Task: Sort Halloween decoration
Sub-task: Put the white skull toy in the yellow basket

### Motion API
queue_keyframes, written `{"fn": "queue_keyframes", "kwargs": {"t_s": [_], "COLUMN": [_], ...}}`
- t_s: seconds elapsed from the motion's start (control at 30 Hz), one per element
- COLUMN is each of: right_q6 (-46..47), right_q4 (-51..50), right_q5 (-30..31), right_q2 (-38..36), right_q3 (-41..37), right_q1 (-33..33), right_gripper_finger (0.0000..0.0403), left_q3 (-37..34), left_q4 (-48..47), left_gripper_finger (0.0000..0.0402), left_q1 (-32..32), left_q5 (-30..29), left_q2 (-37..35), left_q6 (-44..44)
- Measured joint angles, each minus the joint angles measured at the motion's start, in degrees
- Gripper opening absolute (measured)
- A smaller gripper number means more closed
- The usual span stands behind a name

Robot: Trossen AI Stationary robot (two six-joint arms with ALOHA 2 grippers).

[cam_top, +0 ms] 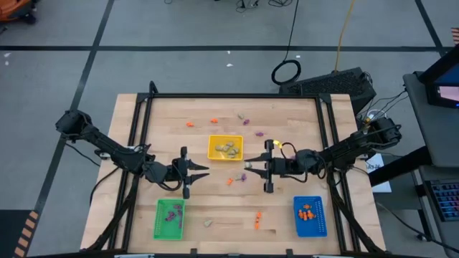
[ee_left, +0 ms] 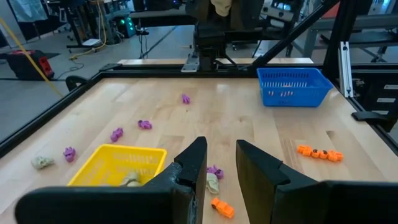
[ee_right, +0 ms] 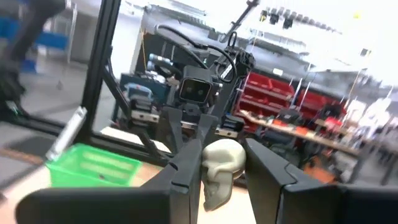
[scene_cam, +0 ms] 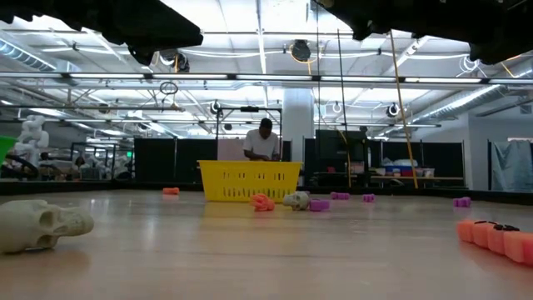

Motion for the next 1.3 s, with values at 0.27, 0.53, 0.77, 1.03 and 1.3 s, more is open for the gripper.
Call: {"fn": "queue_keyframes", "kwargs": {"t_s": [0.27, 0.53, 0.77, 1.03, 1.3], "right_q6": [-18.3, -32.0, -29.6, -26.3, -20.3], "right_q4": [0.0, 0.0, 0.0, -0.1, -0.1], "right_q5": [0.1, 0.1, 0.1, 0.1, 0.1], "right_q2": [0.0, 0.0, 0.0, 0.0, 0.0], "right_q3": [0.0, 0.0, 0.0, 0.0, 0.0], "right_q1": [0.0, 0.0, 0.0, 0.0, 0.0], "right_gripper_finger": [0.0080, 0.0080, 0.0080, 0.0080, 0.0080], "left_q3": [0.0, 0.0, 0.0, 0.0, 0.0], "left_q4": [0.0, 0.0, 0.0, 0.0, 0.0], "left_gripper_finger": [0.0083, 0.0083, 0.0083, 0.0083, 0.0083], "left_q1": [0.0, 0.0, 0.0, 0.0, 0.0], "left_q5": [0.0, 0.0, 0.0, 0.0, 0.0], "left_q2": [0.0, 0.0, 0.0, 0.0, 0.0], "left_q6": [0.0, 0.0, 0.0, 0.0, 0.0]}}
